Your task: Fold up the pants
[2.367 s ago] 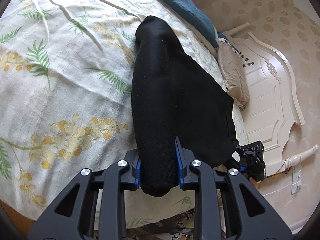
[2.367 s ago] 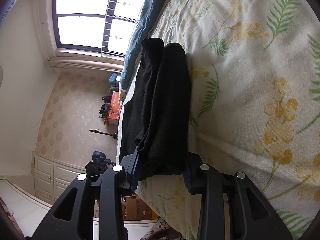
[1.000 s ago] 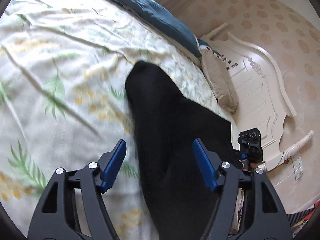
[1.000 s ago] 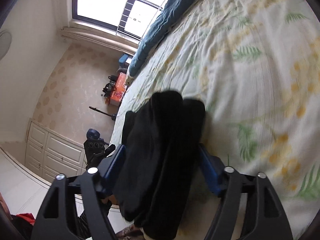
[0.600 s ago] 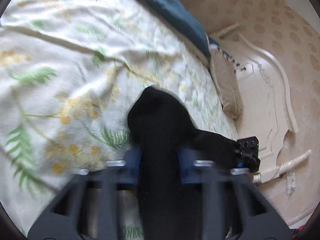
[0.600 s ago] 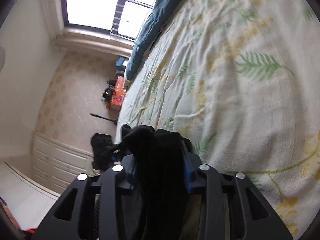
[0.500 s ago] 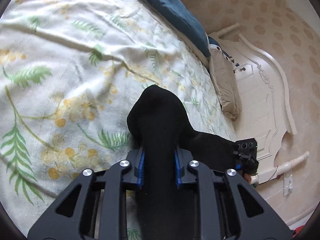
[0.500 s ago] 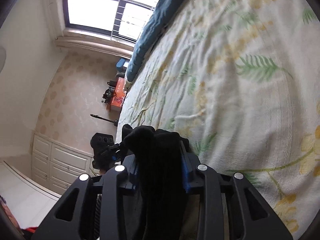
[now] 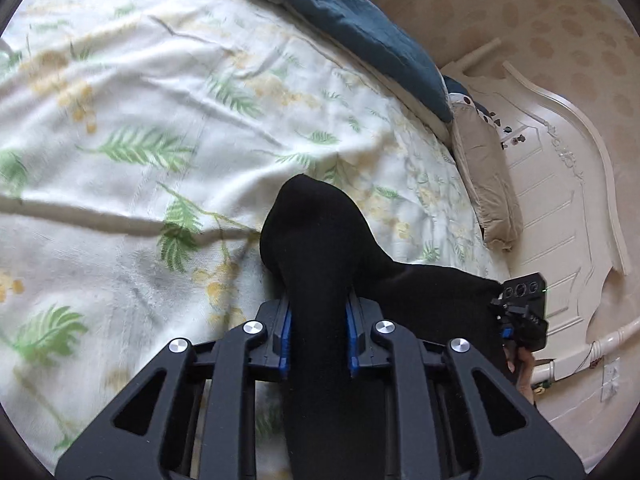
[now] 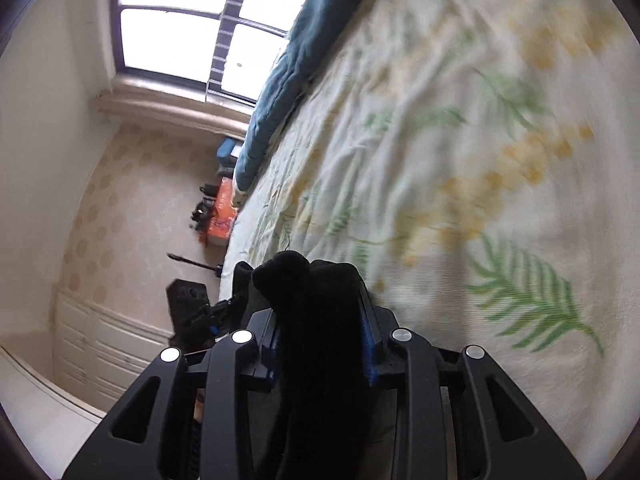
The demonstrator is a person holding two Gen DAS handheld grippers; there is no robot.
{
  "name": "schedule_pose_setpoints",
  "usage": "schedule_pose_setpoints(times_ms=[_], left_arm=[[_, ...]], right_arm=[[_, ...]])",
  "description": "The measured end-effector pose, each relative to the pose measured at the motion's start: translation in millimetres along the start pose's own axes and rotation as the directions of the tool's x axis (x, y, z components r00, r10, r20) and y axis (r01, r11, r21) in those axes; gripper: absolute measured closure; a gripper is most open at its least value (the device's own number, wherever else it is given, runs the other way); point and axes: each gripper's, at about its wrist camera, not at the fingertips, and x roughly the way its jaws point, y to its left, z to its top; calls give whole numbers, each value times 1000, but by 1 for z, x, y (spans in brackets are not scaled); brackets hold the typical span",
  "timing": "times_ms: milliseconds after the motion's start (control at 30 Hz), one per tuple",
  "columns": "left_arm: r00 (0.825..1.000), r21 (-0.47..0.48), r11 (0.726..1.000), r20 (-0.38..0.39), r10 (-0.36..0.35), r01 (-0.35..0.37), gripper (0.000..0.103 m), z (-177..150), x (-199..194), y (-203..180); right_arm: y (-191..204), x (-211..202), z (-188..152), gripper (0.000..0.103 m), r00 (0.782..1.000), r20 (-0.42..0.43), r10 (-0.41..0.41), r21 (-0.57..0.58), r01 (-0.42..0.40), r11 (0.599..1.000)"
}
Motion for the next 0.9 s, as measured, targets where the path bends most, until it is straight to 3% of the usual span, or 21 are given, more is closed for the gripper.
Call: schedule_pose_setpoints(times_ms=[533, 633, 700, 900], left_arm=[[999, 8, 1000, 28, -15, 14, 78, -7, -4, 4], [999, -1, 1000, 47, 5, -5, 65, -13, -13, 2], [998, -11, 1000, 52, -20, 20, 48, -24, -23, 1], [994, -65, 995, 79, -70, 75, 29, -87, -64, 7]], right_arm=[[-3, -1, 4, 70, 1000, -7, 20, 23, -19, 1000], [-2, -11, -3, 59, 999, -1, 41, 55, -41, 998], [4, -22, -15, 44, 998, 11, 56, 59, -57, 997], [12, -60, -78, 31, 995, 57, 83, 68, -86, 994]])
